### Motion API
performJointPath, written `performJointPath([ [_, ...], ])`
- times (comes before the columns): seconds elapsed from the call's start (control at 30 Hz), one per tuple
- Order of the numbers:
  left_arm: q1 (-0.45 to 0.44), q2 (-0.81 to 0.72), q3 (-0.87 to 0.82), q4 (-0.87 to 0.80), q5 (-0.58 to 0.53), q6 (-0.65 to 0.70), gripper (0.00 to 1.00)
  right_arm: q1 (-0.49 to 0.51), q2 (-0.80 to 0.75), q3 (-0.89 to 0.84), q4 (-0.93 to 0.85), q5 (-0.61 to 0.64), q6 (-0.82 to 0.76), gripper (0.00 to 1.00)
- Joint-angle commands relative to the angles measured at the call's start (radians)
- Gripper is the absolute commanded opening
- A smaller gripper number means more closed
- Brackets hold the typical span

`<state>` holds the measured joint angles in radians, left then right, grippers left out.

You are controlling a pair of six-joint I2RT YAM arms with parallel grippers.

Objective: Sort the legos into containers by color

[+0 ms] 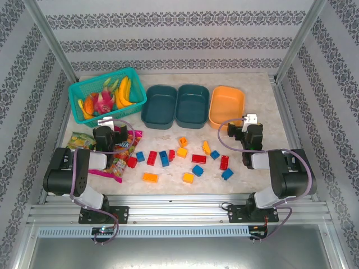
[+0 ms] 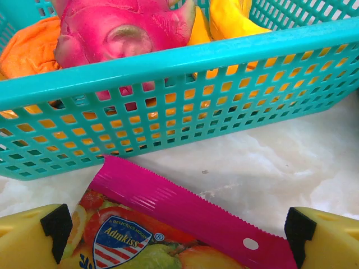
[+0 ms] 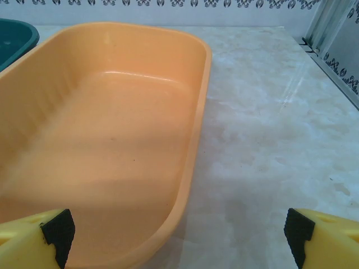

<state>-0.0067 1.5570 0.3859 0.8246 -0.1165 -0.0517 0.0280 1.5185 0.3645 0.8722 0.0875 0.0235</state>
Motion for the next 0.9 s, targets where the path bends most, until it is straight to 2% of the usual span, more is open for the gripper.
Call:
performJointPath([
  [0.0, -0.008, 0.003, 0.005, 0.048, -0.017, 0.009, 1.0, -0.007, -0.01, 0.016, 0.029, -0.018, 0.012, 0.98],
  [0.6, -0.008, -0.002, -0.001, 0.06, -0.011, 0.011, 1.0, -0.007, -0.01, 0.017, 0.028, -0.017, 0.012, 0.98],
  [0.67, -0.015, -0.061, -0.004, 0.016, -0.008, 0.025, 1.0, -0.007, -0.015, 0.011, 0.035, -0.016, 0.01, 0.98],
  [0.7, -0.033, -0.112, 0.006, -0.052, -0.053, 0.029, 1.0, -0.001, -0.028, 0.006, 0.056, 0.007, 0.015, 0.98],
  [0.87, -0.094, -0.377, 0.016, -0.283, -0.18, -0.02, 1.0, 0.074, -0.286, 0.01, -0.163, 0.219, -0.01, 0.98],
])
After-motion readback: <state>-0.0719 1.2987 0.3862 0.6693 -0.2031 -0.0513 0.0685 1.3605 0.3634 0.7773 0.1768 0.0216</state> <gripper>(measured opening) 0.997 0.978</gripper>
